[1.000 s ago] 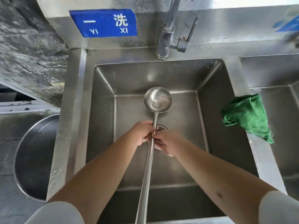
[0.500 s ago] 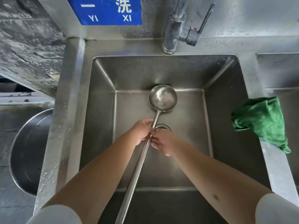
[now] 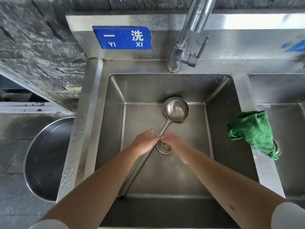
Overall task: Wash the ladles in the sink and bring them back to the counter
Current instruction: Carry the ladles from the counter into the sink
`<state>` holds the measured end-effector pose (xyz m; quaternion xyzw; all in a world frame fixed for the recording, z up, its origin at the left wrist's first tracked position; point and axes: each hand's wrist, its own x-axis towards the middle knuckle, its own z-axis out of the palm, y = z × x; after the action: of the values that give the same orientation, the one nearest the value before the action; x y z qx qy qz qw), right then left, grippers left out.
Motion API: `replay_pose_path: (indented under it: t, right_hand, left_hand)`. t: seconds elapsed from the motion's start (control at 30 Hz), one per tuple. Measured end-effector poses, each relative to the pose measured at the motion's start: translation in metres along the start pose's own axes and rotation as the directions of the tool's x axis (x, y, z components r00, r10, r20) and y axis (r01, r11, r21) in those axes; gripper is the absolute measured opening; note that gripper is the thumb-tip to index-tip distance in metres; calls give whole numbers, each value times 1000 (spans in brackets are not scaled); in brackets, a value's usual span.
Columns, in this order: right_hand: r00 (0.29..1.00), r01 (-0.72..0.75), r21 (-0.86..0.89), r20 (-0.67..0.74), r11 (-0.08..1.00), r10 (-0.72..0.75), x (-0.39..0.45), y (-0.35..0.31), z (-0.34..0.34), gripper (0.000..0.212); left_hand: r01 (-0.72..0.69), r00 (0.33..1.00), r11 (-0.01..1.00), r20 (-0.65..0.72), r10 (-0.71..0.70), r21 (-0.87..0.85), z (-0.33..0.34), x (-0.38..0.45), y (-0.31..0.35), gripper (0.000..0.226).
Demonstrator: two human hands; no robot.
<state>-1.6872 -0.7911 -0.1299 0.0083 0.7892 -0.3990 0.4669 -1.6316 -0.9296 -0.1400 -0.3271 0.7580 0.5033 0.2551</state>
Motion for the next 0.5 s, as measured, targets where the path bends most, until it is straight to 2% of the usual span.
replay_pose_path:
  t: [0.03,0.1,0.17,0.23,0.4,0.5]
  right_hand:
    - [997,64,-151,-23,986,-68,-10,-1,-4,36]
    - [993,95,-325,-40,941,-114,-37,-4,-16,45]
    - [994,77,-485,-32,871,-106,-51,0,-24,65]
    - [988,96,-655,-28,749,-151,-74,-2,-31,84]
    - [967,130,-839,-9,529,-253,-136,-12,-45,103]
    - [939,162,-878,-3,451,-343,-169,-13,-49,106]
  left_hand:
    - [-22,1000,995,-15,24,96,-1,-10,3,67]
    - [-97,993,968,-36,108,232,-7,-39,15,67]
    - [-145,985,920,-35,170,364,-8,-55,23,71]
    - [-169,975,853,-44,218,493,-11,-78,32,79]
    - [-180,937,674,-83,338,716,-16,-147,49,76]
    - [-163,923,623,-106,371,766,-13,-183,49,77]
